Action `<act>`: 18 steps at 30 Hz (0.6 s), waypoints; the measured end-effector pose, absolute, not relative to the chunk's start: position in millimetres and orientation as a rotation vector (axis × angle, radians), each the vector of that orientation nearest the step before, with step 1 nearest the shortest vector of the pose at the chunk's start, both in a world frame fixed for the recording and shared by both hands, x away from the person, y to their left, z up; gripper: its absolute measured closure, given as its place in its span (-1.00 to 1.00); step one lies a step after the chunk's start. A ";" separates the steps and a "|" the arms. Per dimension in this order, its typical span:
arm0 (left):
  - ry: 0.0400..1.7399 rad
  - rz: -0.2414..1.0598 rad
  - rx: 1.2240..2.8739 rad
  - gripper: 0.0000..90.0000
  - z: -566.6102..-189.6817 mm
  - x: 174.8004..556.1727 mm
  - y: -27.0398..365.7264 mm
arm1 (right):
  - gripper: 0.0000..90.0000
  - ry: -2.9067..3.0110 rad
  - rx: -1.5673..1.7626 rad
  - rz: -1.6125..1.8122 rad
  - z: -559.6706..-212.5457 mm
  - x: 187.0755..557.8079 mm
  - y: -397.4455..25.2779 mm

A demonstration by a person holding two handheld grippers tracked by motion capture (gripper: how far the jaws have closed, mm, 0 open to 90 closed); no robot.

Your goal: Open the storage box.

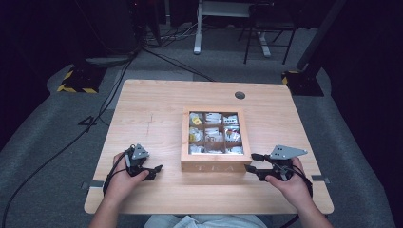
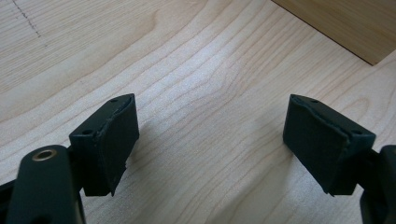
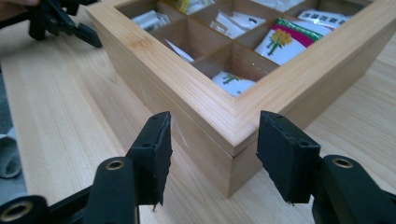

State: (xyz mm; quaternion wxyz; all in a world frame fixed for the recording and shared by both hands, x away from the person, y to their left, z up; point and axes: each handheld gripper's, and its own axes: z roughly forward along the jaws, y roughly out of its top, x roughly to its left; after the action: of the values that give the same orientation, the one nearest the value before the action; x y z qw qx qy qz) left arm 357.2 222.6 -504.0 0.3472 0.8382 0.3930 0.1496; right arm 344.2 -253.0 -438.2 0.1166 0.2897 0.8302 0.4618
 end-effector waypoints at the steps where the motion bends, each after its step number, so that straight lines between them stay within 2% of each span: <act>1: 1.019 0.388 2.174 -0.58 -504.0 357.2 222.6 | 0.02 2.431 0.856 1.344 -439.0 344.6 -253.1; 8: 1.020 0.388 2.174 -0.58 -504.0 357.2 222.6 | 0.04 2.445 0.895 1.299 -447.9 348.5 -254.2; 18: 1.020 0.388 2.174 -0.58 -504.0 357.2 222.6 | 0.38 2.450 0.883 1.246 -449.9 349.4 -253.5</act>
State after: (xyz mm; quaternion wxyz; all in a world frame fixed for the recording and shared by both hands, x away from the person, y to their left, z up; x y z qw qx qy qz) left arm 357.2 222.6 -504.0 0.3472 0.8382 0.3931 0.1495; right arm 349.4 -253.5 -449.9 0.1272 0.3033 0.8418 0.4281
